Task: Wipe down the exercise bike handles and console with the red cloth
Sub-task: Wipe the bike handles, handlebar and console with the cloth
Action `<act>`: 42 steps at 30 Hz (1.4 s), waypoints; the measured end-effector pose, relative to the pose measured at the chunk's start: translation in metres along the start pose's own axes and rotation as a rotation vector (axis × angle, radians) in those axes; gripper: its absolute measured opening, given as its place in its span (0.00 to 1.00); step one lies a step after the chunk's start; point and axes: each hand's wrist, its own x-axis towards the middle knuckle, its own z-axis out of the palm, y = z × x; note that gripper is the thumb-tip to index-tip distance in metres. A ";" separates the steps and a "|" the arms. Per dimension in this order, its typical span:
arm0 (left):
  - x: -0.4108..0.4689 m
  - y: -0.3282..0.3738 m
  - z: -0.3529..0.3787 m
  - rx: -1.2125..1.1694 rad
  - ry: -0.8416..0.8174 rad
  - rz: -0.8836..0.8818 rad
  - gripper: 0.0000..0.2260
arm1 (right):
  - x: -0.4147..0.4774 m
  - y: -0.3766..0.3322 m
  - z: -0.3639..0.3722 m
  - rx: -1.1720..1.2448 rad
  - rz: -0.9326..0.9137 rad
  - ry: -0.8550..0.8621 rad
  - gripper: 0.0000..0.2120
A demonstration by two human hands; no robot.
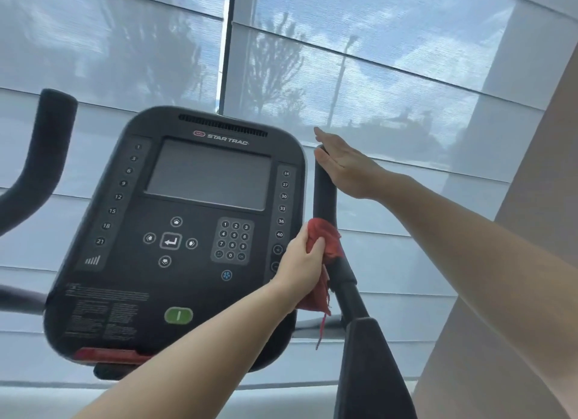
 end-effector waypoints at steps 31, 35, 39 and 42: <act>-0.018 0.003 0.023 0.470 0.124 0.111 0.23 | -0.001 0.005 0.006 0.173 -0.051 0.033 0.26; -0.026 0.006 0.022 0.540 0.098 0.213 0.19 | 0.000 0.005 0.006 0.179 -0.050 0.039 0.26; -0.019 0.005 0.019 0.592 0.067 0.202 0.21 | -0.001 0.005 0.005 0.176 -0.044 0.038 0.26; -0.019 -0.001 0.013 0.564 0.085 0.229 0.19 | -0.001 0.003 0.005 0.180 -0.038 0.037 0.26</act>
